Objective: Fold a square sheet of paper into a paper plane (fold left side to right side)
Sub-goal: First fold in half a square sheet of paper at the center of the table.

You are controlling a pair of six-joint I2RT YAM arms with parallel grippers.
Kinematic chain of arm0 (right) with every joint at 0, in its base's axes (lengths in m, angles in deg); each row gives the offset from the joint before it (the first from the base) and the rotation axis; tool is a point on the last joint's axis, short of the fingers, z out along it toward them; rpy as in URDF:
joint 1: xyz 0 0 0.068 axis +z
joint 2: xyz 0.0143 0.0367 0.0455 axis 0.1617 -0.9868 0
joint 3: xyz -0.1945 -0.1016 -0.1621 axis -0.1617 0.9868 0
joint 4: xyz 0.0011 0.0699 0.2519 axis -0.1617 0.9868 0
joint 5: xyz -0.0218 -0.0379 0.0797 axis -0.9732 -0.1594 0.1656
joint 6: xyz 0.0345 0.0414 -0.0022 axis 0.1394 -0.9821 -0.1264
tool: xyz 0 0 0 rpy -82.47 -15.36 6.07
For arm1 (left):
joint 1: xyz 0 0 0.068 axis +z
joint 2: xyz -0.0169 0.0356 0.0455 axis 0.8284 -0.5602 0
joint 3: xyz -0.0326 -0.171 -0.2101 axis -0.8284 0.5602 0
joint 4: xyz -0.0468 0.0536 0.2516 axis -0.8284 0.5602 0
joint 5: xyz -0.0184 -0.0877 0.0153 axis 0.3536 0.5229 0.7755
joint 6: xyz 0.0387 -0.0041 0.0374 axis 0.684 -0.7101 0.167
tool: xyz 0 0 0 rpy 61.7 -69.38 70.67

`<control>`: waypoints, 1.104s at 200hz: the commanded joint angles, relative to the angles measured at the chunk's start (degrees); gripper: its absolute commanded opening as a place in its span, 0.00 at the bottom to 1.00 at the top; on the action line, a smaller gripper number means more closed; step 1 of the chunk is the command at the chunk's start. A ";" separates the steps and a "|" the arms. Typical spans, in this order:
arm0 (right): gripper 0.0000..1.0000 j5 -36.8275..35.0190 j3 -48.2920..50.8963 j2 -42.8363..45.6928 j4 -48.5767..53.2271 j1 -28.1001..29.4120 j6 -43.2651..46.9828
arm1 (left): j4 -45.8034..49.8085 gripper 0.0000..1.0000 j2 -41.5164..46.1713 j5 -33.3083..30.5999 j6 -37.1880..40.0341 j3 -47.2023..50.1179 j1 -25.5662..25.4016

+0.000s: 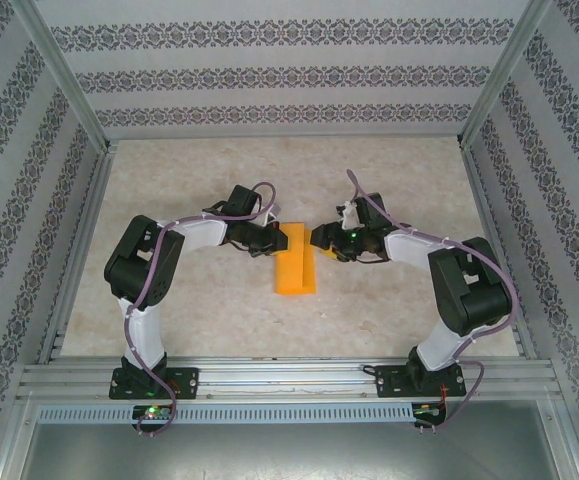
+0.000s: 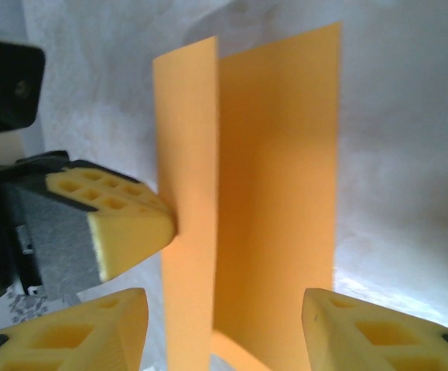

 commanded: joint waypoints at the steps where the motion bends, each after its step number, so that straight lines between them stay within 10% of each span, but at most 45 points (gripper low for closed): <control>1: 0.55 3.91 1.11 -2.61 -6.67 1.44 -3.11 | -1.29 0.05 -0.92 -0.06 -0.70 -1.15 -0.85; 68: 0.49 4.17 -0.73 -7.62 -10.43 4.29 -5.11 | -1.48 0.05 -1.17 -0.06 -1.19 -1.34 -1.08; 106: 0.28 4.30 -1.10 -8.58 -10.91 4.72 -5.74 | -1.58 0.06 -1.04 0.16 -1.34 -1.31 -1.11; 141: 0.00 1.69 -1.01 -7.88 -9.48 4.66 -5.33 | -1.70 0.16 1.94 -0.64 -1.99 -0.79 -1.14; 221: 0.00 -5.16 -2.64 -6.92 -1.51 4.66 -1.04 | 8.31 0.53 9.36 -10.54 2.33 1.35 -1.07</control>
